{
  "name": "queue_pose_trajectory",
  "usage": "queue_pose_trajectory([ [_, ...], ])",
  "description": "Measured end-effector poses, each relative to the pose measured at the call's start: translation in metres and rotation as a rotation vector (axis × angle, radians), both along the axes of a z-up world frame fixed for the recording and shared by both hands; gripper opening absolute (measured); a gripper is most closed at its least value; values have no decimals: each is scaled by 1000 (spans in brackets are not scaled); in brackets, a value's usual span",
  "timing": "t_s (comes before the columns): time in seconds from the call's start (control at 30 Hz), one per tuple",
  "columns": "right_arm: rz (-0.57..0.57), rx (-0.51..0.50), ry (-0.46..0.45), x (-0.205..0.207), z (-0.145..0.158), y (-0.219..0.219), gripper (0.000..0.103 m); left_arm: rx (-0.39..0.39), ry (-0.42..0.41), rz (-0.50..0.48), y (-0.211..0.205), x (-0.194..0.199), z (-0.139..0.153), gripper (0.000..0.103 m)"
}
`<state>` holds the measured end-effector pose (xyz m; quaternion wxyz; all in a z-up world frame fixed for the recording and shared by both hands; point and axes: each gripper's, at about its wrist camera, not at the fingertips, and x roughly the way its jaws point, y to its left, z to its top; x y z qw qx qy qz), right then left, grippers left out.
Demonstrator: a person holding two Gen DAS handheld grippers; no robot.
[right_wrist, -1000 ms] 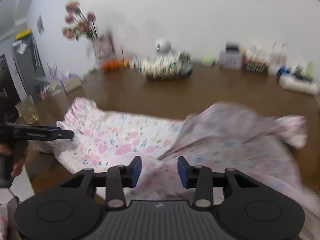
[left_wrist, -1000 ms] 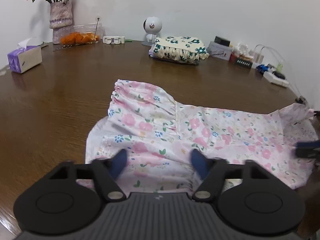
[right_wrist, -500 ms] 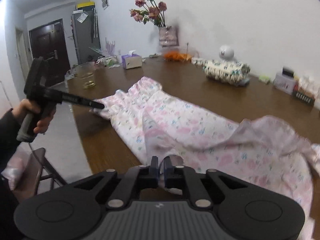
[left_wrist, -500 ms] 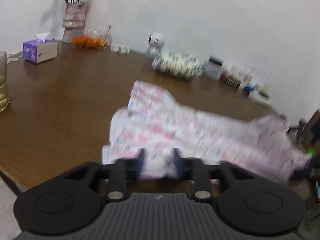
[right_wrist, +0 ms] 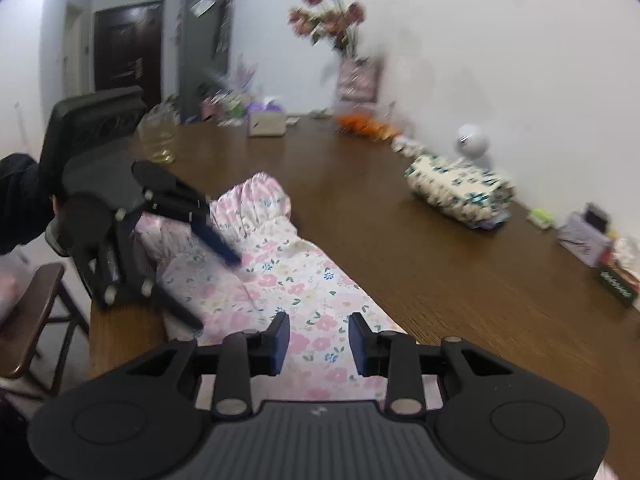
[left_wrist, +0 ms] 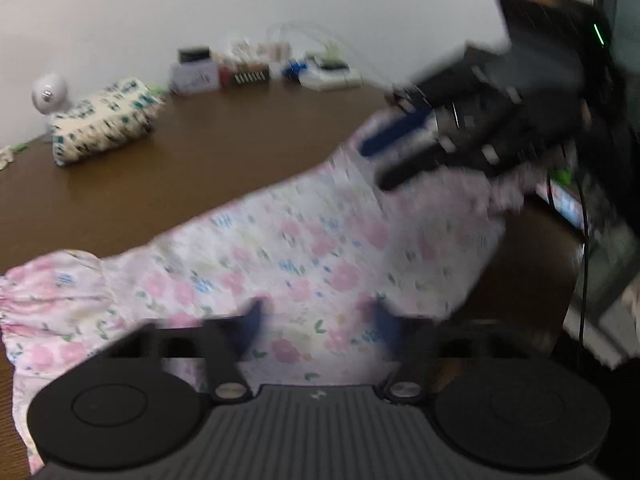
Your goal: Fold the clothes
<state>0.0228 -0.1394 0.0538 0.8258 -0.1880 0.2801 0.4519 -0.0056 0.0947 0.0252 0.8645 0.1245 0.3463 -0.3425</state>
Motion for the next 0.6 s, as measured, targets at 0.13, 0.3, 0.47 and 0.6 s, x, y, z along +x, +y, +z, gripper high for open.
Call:
queue_pose_trajectory([
  [0.13, 108, -80, 12, 14, -10, 22, 29, -36, -98, -9, 5, -33, 6, 0],
  [0.3, 176, -181, 0, 9, -33, 39, 27, -54, -120, 1, 12, -83, 17, 6],
  [0.47, 309, -111, 154, 4, -36, 35, 2, -38, -183, 140, 30, -61, 23, 75],
  [0.6, 392, -46, 180, -17, -21, 25, 1, 30, -171, 69, 35, -22, 20, 83],
])
